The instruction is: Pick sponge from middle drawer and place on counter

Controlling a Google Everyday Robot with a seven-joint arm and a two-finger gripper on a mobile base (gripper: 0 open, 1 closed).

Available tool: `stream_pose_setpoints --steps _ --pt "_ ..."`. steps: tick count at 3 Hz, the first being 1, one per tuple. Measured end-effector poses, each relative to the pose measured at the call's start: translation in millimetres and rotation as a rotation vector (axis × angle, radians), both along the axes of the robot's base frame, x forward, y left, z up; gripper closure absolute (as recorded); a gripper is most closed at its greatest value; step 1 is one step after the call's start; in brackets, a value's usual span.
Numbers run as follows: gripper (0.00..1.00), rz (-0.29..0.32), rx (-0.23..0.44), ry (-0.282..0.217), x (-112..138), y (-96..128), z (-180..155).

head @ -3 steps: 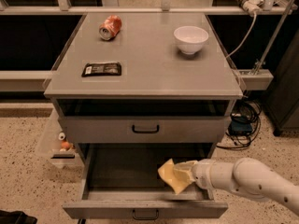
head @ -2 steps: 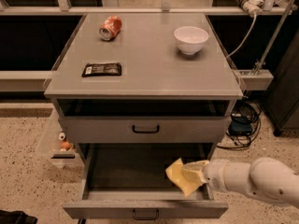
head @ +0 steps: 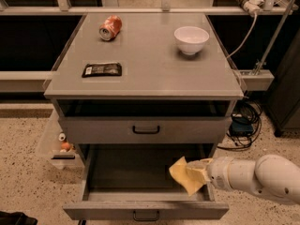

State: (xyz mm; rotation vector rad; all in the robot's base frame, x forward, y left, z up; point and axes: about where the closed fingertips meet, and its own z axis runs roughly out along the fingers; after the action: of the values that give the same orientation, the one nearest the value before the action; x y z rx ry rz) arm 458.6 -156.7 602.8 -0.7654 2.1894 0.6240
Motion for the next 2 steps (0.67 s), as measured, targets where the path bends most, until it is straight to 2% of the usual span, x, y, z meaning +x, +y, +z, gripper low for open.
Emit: stream_pose_setpoints --steps 1,2 --pt "1.0 0.067 -0.03 -0.016 -24.8 18.1 57.0" --pt "1.0 0.126 -0.113 -0.123 -48.4 41.3 154.0"
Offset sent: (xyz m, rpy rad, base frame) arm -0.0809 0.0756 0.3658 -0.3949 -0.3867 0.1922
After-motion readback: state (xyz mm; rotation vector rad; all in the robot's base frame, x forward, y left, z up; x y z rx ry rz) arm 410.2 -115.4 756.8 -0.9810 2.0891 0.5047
